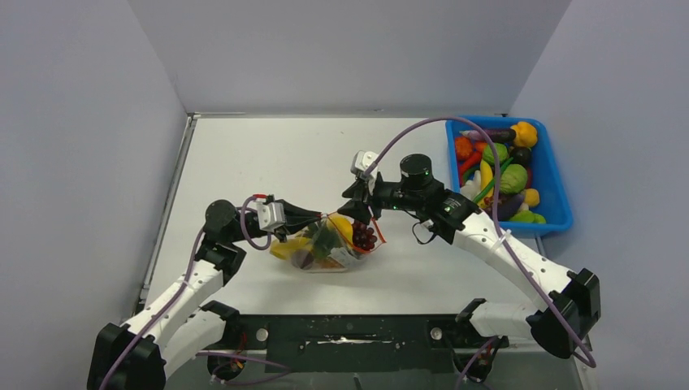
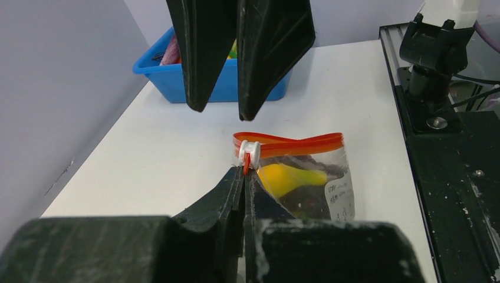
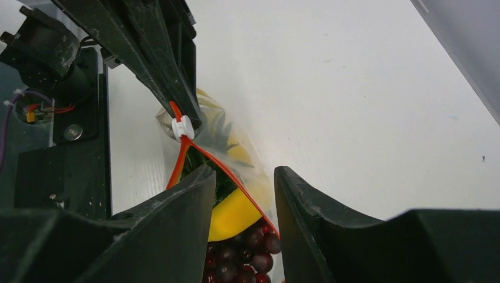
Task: Place the food in the zip-top bag and seal the zipper
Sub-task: Zip the zipper food storage bag at the center of the board.
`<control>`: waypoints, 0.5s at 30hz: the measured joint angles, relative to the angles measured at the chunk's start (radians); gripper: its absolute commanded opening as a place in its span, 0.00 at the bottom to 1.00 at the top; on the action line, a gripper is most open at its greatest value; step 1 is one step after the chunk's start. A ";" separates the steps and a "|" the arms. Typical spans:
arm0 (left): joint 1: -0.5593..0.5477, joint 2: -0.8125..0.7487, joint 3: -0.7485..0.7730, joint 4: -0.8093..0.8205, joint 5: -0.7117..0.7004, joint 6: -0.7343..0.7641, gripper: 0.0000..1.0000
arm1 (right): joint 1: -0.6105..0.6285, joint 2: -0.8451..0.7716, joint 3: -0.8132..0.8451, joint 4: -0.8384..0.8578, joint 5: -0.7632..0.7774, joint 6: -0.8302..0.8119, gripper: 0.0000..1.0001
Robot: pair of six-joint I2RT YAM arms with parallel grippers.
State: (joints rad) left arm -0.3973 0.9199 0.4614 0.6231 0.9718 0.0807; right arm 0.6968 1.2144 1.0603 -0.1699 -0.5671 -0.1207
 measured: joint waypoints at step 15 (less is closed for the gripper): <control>0.000 -0.011 0.000 0.000 0.000 -0.021 0.00 | 0.140 0.064 0.045 0.013 -0.015 -0.098 0.33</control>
State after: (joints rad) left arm -0.3973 0.9089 0.4614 0.6231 0.9718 0.0597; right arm 0.8364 1.2785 1.1057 -0.1574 -0.5823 -0.2184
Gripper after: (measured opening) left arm 0.009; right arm 0.423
